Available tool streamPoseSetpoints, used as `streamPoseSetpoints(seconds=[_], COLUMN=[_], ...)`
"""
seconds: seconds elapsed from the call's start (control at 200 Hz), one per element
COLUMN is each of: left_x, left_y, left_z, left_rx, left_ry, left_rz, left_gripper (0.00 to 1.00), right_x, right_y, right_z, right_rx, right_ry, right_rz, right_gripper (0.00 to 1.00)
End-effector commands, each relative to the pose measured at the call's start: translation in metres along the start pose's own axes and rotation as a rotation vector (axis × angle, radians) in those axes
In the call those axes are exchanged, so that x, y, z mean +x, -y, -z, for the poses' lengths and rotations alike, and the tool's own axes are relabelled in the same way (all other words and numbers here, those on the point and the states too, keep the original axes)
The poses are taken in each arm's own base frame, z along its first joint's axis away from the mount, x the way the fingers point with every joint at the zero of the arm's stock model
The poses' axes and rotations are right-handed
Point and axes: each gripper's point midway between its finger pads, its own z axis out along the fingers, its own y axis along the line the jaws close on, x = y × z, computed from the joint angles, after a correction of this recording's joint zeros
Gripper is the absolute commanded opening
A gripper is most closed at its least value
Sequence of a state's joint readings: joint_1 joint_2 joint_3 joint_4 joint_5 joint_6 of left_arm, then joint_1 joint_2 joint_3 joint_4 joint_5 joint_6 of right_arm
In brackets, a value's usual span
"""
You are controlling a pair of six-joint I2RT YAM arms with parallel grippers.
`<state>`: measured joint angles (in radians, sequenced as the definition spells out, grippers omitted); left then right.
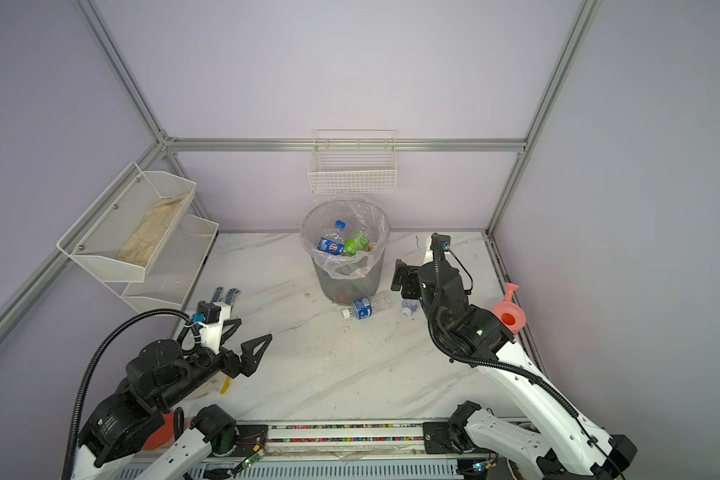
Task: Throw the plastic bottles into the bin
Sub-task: 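Draw the left gripper back while the right gripper moves toward the crushed clear bottle, then lower the right gripper onto the crushed clear bottle and close it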
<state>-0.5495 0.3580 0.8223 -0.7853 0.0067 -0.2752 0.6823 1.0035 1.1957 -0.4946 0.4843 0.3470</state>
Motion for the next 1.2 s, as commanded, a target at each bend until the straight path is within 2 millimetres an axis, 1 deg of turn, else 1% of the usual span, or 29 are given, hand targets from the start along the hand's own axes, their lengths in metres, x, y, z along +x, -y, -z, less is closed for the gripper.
streamPoseSetpoints(seconds=[0.0, 0.335, 0.54, 0.66, 0.8, 0.93, 0.965, 0.98, 1.015, 1.195], left_x=[0.006, 0.007, 0.005, 0.005, 0.007, 0.007, 0.007, 0.007, 0.007, 0.007], left_y=[-0.001, -0.002, -0.003, -0.004, -0.003, -0.003, -0.003, -0.003, -0.003, -0.004], left_z=[-0.003, 0.004, 0.012, 0.01, 0.006, 0.007, 0.007, 0.007, 0.007, 0.008], left_rx=[0.009, 0.012, 0.011, 0.007, 0.01, 0.01, 0.01, 0.01, 0.009, 0.007], left_ry=[0.022, 0.061, 0.098, 0.093, 0.072, 0.074, 0.075, 0.075, 0.076, 0.082], left_rz=[0.041, 0.045, 0.046, 0.047, 0.047, 0.047, 0.046, 0.046, 0.046, 0.045], left_gripper=[1.0, 1.0, 1.0, 1.0, 1.0, 1.0, 1.0, 1.0, 1.0, 1.0], right_x=[0.0, 0.007, 0.011, 0.023, 0.042, 0.061, 0.062, 0.07, 0.075, 0.093], right_y=[0.01, 0.011, 0.024, 0.039, 0.057, 0.069, 0.072, 0.073, 0.077, 0.093], right_z=[-0.006, -0.038, -0.059, -0.076, -0.095, -0.112, -0.113, -0.119, -0.124, -0.14], right_rx=[0.068, 0.115, 0.147, 0.183, 0.222, 0.25, 0.246, 0.254, 0.262, 0.294], right_ry=[-0.025, -0.105, -0.15, -0.196, -0.254, -0.309, -0.316, -0.338, -0.355, -0.394], right_rz=[-0.023, -0.029, -0.052, -0.078, -0.104, -0.12, -0.131, -0.129, -0.14, -0.169], right_gripper=[0.97, 0.97, 0.97, 0.97, 0.97, 0.97, 0.97, 0.97, 0.97, 0.97])
